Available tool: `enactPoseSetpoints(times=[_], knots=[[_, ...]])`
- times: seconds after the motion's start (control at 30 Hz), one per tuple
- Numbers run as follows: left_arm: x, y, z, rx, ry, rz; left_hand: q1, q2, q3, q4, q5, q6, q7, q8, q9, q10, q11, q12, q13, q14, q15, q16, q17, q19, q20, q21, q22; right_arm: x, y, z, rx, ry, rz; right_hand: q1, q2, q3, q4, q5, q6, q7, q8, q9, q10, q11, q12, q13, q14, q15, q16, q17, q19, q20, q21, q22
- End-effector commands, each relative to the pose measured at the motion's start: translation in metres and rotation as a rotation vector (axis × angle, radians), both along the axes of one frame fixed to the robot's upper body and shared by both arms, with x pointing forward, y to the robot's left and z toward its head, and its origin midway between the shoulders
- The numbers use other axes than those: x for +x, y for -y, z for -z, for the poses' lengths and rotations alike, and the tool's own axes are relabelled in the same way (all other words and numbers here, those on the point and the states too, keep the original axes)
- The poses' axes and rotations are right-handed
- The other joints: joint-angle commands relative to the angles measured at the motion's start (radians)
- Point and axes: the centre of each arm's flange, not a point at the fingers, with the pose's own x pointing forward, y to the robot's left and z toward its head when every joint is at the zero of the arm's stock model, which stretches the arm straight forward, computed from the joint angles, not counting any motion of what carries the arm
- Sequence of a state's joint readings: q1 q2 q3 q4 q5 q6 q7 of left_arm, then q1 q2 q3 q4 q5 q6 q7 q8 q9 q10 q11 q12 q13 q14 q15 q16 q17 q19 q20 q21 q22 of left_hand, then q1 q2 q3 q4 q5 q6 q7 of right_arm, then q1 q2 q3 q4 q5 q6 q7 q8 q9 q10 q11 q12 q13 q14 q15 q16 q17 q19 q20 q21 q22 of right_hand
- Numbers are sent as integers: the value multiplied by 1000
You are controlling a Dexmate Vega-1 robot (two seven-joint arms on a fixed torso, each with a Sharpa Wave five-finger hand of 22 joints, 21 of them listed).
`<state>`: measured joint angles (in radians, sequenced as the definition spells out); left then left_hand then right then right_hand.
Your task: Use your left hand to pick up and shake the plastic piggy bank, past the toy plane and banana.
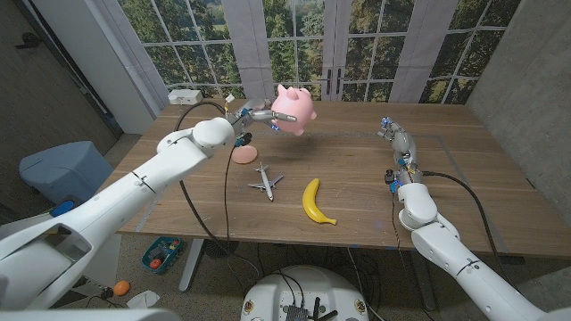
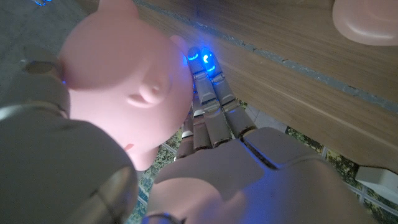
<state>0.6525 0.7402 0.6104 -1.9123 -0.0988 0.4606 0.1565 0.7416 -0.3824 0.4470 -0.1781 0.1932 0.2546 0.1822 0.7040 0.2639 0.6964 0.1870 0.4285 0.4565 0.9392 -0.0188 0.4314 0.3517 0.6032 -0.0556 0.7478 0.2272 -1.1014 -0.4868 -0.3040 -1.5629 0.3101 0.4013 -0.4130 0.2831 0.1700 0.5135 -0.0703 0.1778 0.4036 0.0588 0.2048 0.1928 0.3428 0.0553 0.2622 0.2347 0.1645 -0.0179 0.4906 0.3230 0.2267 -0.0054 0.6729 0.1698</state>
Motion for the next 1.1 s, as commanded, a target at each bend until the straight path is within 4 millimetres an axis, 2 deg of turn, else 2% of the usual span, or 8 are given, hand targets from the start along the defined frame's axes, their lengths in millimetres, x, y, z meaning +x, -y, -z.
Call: enactPoseSetpoints(times=[0.03, 0.17, 0.67, 0.93, 1.1], knots=[[-25, 1, 3, -64, 210, -396, 518, 513, 8, 3, 6, 536, -230, 12, 6, 397, -386, -4, -1, 105, -222, -3, 4, -3, -25, 11, 0, 1, 2, 0, 1, -1, -4, 11, 7, 1, 7, 6, 3, -2, 0, 4, 9, 0, -1, 2, 5, -2, -6, 4, 11, -1, -3, 4], [-25, 0, 4, -111, 218, -410, 517, 512, 7, 3, 7, 537, -231, 12, 5, 400, -387, -6, -2, 106, -222, -4, 5, -3, -26, 14, -2, 1, 3, 1, 6, -2, -3, 11, 7, 1, 7, 6, 3, -2, 0, 3, 9, -2, -1, 2, 5, -1, -6, 4, 12, -1, -4, 4], [-23, 2, 4, -102, 190, -385, 514, 510, 5, 4, 7, 535, -229, 11, 5, 405, -387, -12, -1, 107, -222, -7, 7, -5, -28, 24, -6, 2, 3, 0, 8, -4, 2, 11, 7, 0, 7, 5, 3, -1, -1, 3, 9, -1, -2, 2, 6, 0, -7, 4, 13, 0, -8, 4], [-18, 1, 1, -134, 120, -312, 513, 512, 5, 5, 8, 536, -227, 12, 5, 408, -387, -14, -1, 110, -222, -7, 9, -6, -29, 29, -8, 1, 4, 1, 5, -3, 3, 11, 7, 0, 7, 6, 4, -1, 0, 3, 10, 0, -2, 2, 6, 1, -8, 4, 14, 1, -10, 4], [-10, -3, -3, -160, 32, -185, 512, 512, 5, 5, 8, 536, -227, 12, 5, 409, -387, -16, 1, 111, -222, -8, 9, -7, -29, 33, -10, 1, 5, 1, 12, -4, 4, 11, 7, 0, 7, 6, 4, 1, 0, 3, 11, -1, -2, 2, 6, 1, -8, 5, 16, 2, -11, 4]])
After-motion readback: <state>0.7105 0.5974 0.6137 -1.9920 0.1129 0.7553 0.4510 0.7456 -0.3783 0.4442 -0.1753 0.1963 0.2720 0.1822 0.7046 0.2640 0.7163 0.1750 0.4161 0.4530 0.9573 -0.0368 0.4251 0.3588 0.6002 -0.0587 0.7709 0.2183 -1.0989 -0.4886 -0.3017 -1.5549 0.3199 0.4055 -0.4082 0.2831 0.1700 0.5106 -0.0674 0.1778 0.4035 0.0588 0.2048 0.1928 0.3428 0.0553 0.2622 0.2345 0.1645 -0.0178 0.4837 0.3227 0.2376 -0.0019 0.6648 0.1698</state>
